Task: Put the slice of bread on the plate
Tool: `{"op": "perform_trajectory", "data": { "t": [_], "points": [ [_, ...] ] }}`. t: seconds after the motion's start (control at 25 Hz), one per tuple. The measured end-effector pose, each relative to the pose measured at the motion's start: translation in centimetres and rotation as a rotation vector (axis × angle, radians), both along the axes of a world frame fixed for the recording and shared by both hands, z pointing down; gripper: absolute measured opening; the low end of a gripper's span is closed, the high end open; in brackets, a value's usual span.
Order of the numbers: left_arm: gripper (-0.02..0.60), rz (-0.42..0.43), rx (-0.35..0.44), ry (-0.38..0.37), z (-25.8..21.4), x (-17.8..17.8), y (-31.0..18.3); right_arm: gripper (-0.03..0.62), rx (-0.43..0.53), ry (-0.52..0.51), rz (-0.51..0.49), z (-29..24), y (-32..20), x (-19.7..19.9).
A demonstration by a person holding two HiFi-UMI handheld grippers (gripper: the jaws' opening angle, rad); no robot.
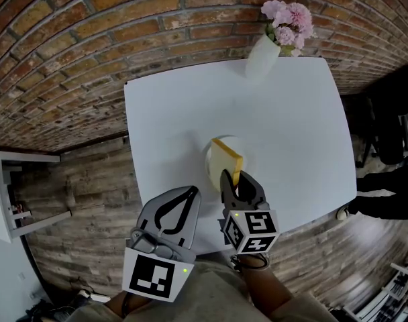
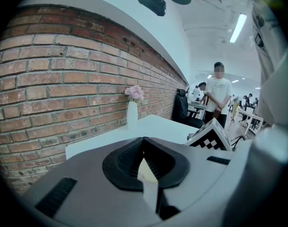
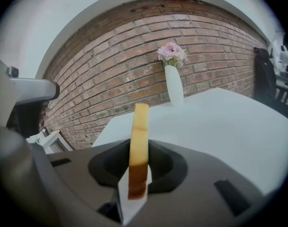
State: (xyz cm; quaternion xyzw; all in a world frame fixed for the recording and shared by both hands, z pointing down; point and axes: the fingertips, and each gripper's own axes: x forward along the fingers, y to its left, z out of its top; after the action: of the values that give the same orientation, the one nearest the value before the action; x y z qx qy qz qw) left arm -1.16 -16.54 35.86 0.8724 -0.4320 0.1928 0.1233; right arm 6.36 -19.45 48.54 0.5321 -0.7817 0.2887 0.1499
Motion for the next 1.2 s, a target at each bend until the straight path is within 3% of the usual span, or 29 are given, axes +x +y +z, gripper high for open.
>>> {"op": "perform_trajectory", "data": {
  "t": [0.92,1.2],
  "points": [
    [0.009,0.016,-0.036,-0.004,1.7,0.6,-0.8,0.104,0.015,-0.063,0.031,1.2,-1.6,1.5],
    [0.009,0.038,-0.033,-0.002,1.9,1.4,-0.8,0.109,0.017,-0.132,0.078,1.7,-1.1,2.5]
  ]
}}
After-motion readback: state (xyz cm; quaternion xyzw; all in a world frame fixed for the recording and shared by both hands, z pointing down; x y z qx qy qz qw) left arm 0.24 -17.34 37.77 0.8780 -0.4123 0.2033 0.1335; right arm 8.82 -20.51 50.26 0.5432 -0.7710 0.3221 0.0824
